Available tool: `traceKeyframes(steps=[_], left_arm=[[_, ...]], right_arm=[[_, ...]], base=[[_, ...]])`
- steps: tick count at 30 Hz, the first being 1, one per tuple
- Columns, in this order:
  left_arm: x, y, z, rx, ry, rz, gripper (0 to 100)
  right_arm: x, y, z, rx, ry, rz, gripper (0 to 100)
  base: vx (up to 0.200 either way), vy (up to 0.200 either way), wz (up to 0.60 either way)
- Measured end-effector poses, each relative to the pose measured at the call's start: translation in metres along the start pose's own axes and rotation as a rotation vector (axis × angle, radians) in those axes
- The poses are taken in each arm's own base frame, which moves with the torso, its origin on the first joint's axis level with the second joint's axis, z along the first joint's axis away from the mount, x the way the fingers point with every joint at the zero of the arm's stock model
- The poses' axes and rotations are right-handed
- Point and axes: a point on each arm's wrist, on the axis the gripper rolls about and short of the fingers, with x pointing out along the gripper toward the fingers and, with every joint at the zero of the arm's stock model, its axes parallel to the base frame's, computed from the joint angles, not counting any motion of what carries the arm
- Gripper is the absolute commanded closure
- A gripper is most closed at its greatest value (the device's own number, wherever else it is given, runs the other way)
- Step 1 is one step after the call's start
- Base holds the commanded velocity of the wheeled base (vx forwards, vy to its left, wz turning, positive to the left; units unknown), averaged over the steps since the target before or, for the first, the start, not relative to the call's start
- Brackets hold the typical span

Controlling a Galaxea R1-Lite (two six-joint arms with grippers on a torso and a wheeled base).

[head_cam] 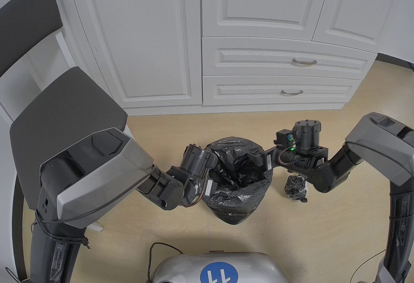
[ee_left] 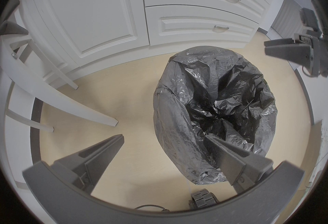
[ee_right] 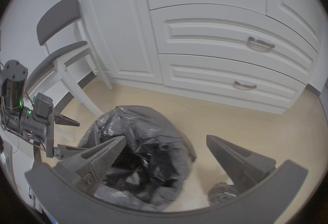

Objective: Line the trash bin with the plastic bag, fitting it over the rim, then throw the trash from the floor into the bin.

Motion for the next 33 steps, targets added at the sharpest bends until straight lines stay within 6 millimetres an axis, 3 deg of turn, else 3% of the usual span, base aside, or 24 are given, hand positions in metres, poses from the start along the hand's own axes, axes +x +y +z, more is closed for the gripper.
traceKeyframes(steps=[3,7,13,18,25,33], left_arm=[[-0.002,0.001,-0.005,-0.001,-0.005,-0.002,0],[-0.006,0.003,-0.009,-0.001,-0.005,-0.002,0],[-0.010,0.006,-0.012,-0.006,-0.016,-0.002,0],[-0.012,0.009,-0.014,-0.010,-0.024,-0.001,0],[-0.014,0.010,-0.017,-0.008,-0.022,-0.001,0],[-0.014,0.010,-0.018,-0.007,-0.021,0.000,0]], right_arm=[[0.008,0.024,-0.005,0.038,-0.001,0.040,0],[0.017,0.043,-0.008,0.161,0.032,0.084,0],[0.034,0.061,0.006,0.378,0.096,0.120,0],[0.049,0.069,0.022,0.568,0.133,0.132,0],[0.059,0.074,0.021,0.669,0.251,0.166,0],[0.082,0.075,0.034,0.793,0.197,0.176,0]], base=[[0.000,0.000,0.00],[0.000,0.000,0.00],[0.000,0.000,0.00],[0.000,0.000,0.00],[0.000,0.000,0.00],[0.000,0.000,0.00]])
